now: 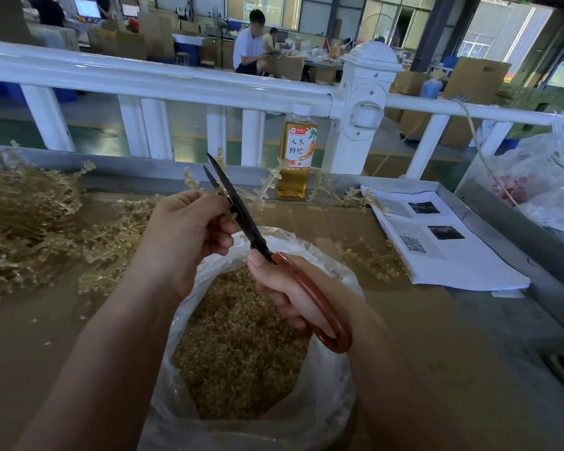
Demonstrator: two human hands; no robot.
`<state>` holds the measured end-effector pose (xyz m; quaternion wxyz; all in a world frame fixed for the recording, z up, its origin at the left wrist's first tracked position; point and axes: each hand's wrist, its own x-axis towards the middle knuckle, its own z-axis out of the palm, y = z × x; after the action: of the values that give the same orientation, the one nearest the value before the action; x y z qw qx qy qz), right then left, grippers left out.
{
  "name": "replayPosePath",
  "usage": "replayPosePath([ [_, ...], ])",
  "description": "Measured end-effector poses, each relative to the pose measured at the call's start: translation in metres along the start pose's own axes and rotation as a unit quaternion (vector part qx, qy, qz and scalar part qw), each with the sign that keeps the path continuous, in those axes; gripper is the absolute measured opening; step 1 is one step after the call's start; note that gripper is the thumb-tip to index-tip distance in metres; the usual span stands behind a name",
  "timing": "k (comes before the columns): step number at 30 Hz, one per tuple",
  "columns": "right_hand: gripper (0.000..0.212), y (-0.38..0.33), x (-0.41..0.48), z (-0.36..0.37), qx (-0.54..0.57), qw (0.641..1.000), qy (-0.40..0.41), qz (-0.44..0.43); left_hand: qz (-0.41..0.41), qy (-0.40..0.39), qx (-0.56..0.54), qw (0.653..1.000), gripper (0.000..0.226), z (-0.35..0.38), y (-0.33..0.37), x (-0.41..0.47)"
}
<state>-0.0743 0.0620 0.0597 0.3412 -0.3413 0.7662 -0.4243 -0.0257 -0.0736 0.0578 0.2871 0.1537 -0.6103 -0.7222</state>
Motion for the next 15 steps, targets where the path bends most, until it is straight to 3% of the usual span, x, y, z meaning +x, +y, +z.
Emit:
replayPosePath([
  [4, 0.037, -0.0029, -0.0023, 0.0006, 0.006, 1.0, 0.001, -0.001, -0.005, -0.001, -0.002, 1.0, 0.02, 0.0, 0.0003, 0.0005],
  [7, 0.034, -0.0078, -0.0055, 0.0, 0.069, 0.997, -0.025, 0.02, -0.006, -0.001, -0.005, 1.0, 0.02, 0.0006, -0.0002, 0.0004],
  [10, 0.037, -0.0084, -0.0036, 0.0019, 0.0, 1.0, -0.008, 0.017, -0.006, -0.004, -0.007, 1.0, 0.02, 0.0002, 0.0, -0.0006],
  [15, 0.036, -0.0076, -0.0045, 0.0039, -0.018, 0.999, 0.012, -0.024, -0.015, -0.01, -0.004, 1.0, 0.023, -0.0015, 0.0009, -0.0004],
])
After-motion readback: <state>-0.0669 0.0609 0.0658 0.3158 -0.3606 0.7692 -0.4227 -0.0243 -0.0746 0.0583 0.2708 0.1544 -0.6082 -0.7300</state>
